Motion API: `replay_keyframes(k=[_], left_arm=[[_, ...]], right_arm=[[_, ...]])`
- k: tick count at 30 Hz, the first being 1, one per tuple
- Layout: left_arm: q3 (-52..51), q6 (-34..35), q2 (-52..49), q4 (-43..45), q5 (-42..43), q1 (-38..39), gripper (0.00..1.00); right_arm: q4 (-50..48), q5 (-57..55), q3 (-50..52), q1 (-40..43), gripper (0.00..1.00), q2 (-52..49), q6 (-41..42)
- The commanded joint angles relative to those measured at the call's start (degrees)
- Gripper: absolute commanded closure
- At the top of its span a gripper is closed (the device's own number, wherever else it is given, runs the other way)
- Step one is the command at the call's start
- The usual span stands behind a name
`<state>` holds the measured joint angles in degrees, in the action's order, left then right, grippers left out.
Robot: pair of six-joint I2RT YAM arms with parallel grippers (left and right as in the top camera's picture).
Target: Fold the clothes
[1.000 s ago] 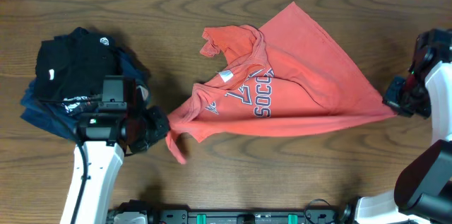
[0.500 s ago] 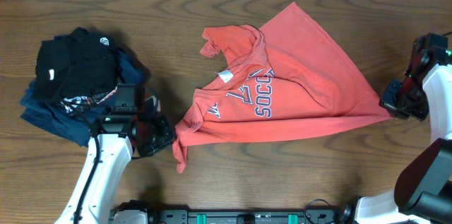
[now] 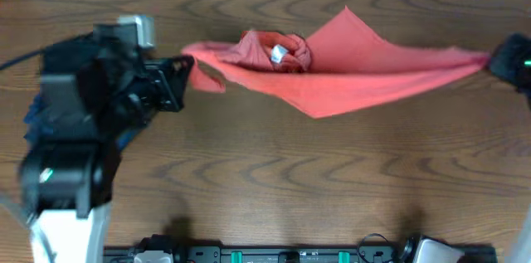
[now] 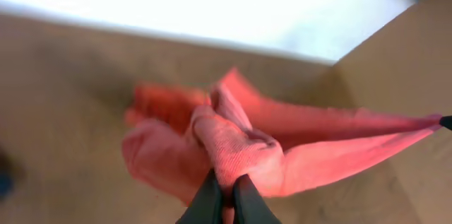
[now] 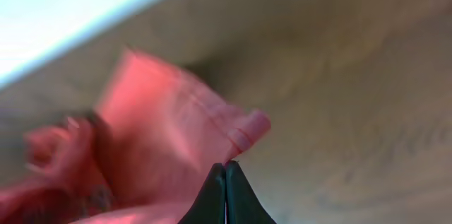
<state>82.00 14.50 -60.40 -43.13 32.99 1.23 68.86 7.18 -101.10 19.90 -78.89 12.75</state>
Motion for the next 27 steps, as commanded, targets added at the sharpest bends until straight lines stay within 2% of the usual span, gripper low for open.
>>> replay_keyframes(k=[1, 8, 13, 20, 27], left_arm=[[6.51, -1.36, 2.01, -0.07, 0.13, -0.31, 0.94], [15.26, -1.31, 8.31, -0.02, -15.76, -0.31, 0.94], [17.79, -1.14, 11.08, 0.00, -24.76, -0.31, 0.94], [17.09, -0.11, 8.66, -0.94, -25.09, -0.31, 0.95], [16.68, 0.66, -2.80, -3.96, -20.09, -0.24, 0.94]], right_arm=[[0.31, 1.20, -5.49, 2.54, 0.99, 3.96, -1.05], [-0.02, 1.20, -14.75, 10.08, 0.99, 9.77, -1.05], [-0.61, 1.20, -18.95, 14.23, 0.99, 10.38, -1.05], [-1.14, 1.29, -19.23, 14.58, 0.99, 6.93, -1.07], [1.09, 5.57, -19.21, 13.42, 0.99, -4.83, -2.97]])
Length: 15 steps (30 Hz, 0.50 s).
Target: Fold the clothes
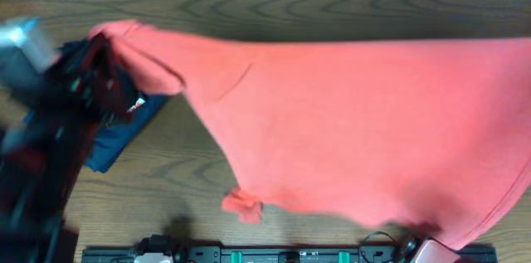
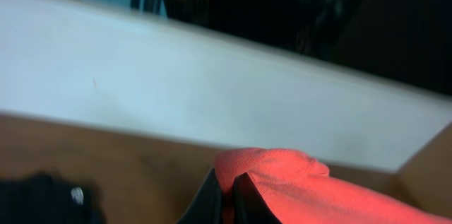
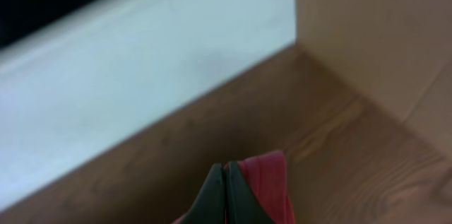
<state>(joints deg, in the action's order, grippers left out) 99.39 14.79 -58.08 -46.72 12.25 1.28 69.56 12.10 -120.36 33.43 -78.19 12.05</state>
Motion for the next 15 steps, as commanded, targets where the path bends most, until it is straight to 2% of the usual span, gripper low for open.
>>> replay_keyframes(k=[1, 6, 10, 12, 15], left_arm=[[-0.72, 0.28, -7.45, -0.42, 1.97, -0.28, 0.94], [-0.70, 0.15, -21.38, 4.72, 6.80, -0.31, 0.94], [-0.13, 0.74, -31.89, 21.66, 11.67, -0.39, 0.94], [1.73, 5.64, -35.17, 30.40, 13.94, -1.14, 0.94], [6.99, 17.35, -37.90, 43.21, 18.45, -4.09, 0.94]], right_arm=[[0.59, 0.90, 0.07, -0.81, 0.99, -7.78, -2.93], [-1.09, 0.83, 0.09, -5.22, 0.99, -18.73, -4.44], [-10.01, 1.60, -0.04, -8.39, 0.99, -25.73, 0.44], [-14.95, 3.04, -0.74, -9.01, 0.99, -26.40, 2.89], [-20.17, 3.08, -5.55, -8.94, 0.99, -25.46, 5.38]])
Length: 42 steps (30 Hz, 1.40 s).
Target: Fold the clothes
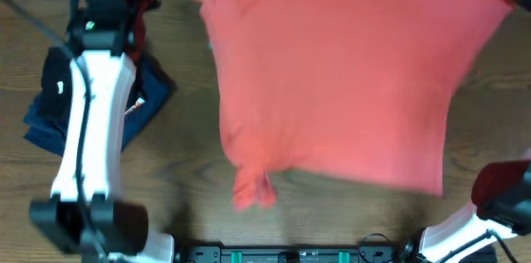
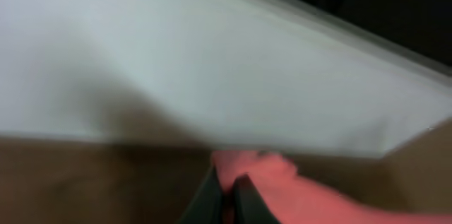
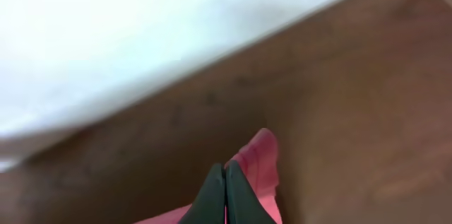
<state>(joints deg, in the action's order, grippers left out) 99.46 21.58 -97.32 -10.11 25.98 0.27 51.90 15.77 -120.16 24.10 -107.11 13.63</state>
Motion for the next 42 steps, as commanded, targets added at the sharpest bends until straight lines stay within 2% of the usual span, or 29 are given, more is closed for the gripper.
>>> replay_keyframes(k=[1, 4, 6, 10, 13, 15, 16, 18, 19, 23, 28, 32, 35, 42], left_arm=[[9.05, 13.55, 1.03, 11.02, 5.57, -4.44, 0.94], [15.37, 15.37, 0.96, 16.02, 5.60, -8.24, 0.94], [19.98, 15.34, 0.96, 13.99, 8.17, -11.23, 0.94], [22.60, 15.39, 1.75, 6.91, 19.15, -16.44, 0.94], [22.58, 13.29, 1.97, -10.16, 26.73, -19.50, 0.94], [22.40, 6.27, 1.81, -26.86, 27.30, -20.31, 0.94], [22.03, 0.24, 1.57, -34.21, 27.23, -20.28, 0.94], [21.09, -8.15, 1.09, -45.40, 25.64, -19.63, 0.94], [20.26, -9.97, 1.01, -49.27, 24.06, -18.95, 0.94], [18.08, -12.17, 0.96, -54.10, 20.85, -16.44, 0.94], [18.05, -13.00, 1.01, -56.24, 12.81, -12.83, 0.94], [18.08, -13.03, 1.40, -57.11, 14.08, -9.42, 0.94], [18.08, -12.98, 2.64, -58.14, 15.15, -5.86, 0.94], [18.08, -14.29, 9.53, -72.17, 12.15, 2.29, 0.94]], right_arm=[[-3.26, -1.46, -8.37, 0.74, 0.99, 3.91, 4.07], [-2.93, -5.60, -16.00, 2.25, 0.99, 4.63, 4.13], [-0.44, -9.29, -20.33, 3.50, 0.99, 4.79, 4.07], [8.48, -16.13, -23.08, 5.62, 0.99, 4.81, 3.89], [15.69, -22.75, -21.55, 6.10, 0.99, 4.48, 2.47], [19.12, -27.10, -19.21, 6.08, 0.99, 4.42, 2.14], [20.11, -27.32, -17.75, 6.03, 0.99, 4.42, 1.95], [21.20, -25.55, -15.45, 6.03, 0.99, 4.42, 1.92], [21.22, -22.91, -14.27, 5.86, 0.99, 4.42, 1.05], [21.81, -10.38, -10.62, 3.96, 0.99, 4.42, -5.38], [25.27, -3.23, -4.44, -3.10, 0.98, 4.42, -12.39], [23.12, -1.38, 3.21, -11.43, 0.84, 4.09, -15.93], [17.42, -1.29, 9.92, -17.31, 0.80, 3.04, -15.32], [0.24, -1.36, 22.84, -29.55, 0.48, -1.68, -11.04]])
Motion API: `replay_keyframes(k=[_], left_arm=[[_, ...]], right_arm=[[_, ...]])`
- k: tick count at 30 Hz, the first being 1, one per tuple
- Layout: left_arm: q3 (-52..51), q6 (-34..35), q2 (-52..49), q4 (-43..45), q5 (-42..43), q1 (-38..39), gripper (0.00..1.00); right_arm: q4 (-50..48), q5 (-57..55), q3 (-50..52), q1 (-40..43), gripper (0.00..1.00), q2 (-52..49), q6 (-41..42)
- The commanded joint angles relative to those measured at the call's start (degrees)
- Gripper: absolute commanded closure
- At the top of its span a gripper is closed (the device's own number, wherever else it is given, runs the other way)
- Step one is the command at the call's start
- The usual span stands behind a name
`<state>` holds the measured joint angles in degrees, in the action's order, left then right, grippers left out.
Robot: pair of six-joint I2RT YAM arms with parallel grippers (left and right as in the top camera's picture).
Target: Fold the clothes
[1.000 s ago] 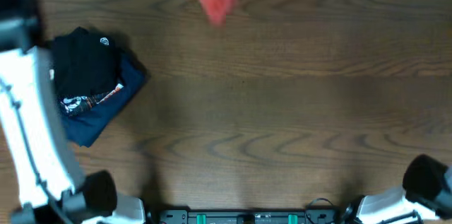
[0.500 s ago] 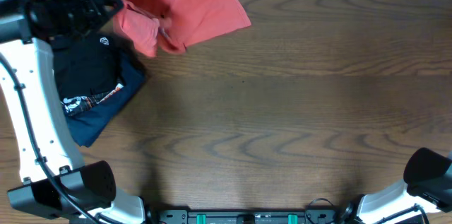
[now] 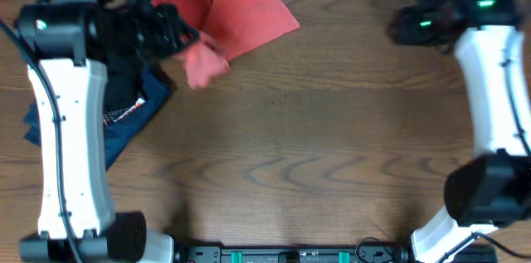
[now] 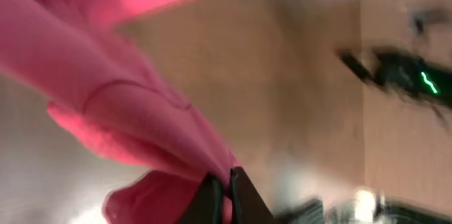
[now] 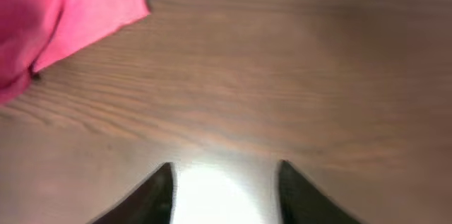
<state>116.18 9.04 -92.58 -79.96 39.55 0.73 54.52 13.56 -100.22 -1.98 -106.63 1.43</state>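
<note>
A red shirt (image 3: 236, 16) lies bunched at the table's far left edge, one end hanging down (image 3: 203, 65) from my left gripper (image 3: 178, 37). That gripper (image 4: 227, 180) is shut on a fold of the red shirt (image 4: 106, 90). My right gripper (image 3: 408, 22) is at the far right, apart from the cloth. In the right wrist view it (image 5: 224, 181) stands open over bare wood, with a corner of the red shirt (image 5: 63, 19) at the upper left.
A dark blue garment (image 3: 124, 114) lies under my left arm at the table's left side. The wooden table (image 3: 315, 147) stretches between the arms. A black rail (image 3: 290, 255) runs along the near edge.
The right gripper has let go of the shirt and now stands open away from it. The shirt, then spread wide in the air, is now bunched at the far left, held only by the left gripper.
Both grippers held the crumpled red shirt stretched between them low over the table. Then the shirt was spread wide and lifted, then hung open between the raised grippers. Now the right has released and the shirt has collapsed at the far left.
</note>
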Motion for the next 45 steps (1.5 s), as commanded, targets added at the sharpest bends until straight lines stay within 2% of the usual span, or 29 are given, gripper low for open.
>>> replay_keyframes(k=[1, 8, 13, 17, 20, 32, 41, 45], left_arm=[[1.36, -1.77, 6.21, -3.82, -2.56, 2.93, 0.94], [1.36, -0.79, 16.81, -6.86, -15.15, 6.88, 0.94], [1.36, 1.16, 21.92, -8.50, -20.76, 6.91, 0.94], [1.36, 1.11, 22.64, -10.47, -21.46, 6.91, 0.94], [1.22, 1.11, 22.10, -11.47, -21.49, 6.91, 0.94], [-2.62, 1.07, 18.05, -11.50, -21.44, 6.91, 0.94], [-2.71, 1.07, 16.00, -11.54, -21.44, 6.91, 0.94], [-2.73, 1.07, 15.96, -11.54, -21.44, 6.91, 0.94]], right_arm=[[-4.35, 0.83, 3.82, -4.94, 0.47, -3.23, 1.16], [-11.61, 0.83, 4.74, -11.19, 0.46, -11.39, 4.57], [-17.77, 0.28, 4.74, -13.11, 0.45, -15.85, 9.05], [-18.93, -0.50, 4.76, -13.20, 0.44, -17.75, 10.12], [-16.17, -0.44, 4.76, -13.38, 0.44, -18.93, 12.41], [5.31, -3.26, 4.79, -14.36, 0.41, -19.10, 18.29], [3.41, -3.63, 8.35, -17.92, 0.39, -19.12, 20.55], [0.63, -8.13, 12.50, -19.47, 0.38, -19.12, 24.02]])
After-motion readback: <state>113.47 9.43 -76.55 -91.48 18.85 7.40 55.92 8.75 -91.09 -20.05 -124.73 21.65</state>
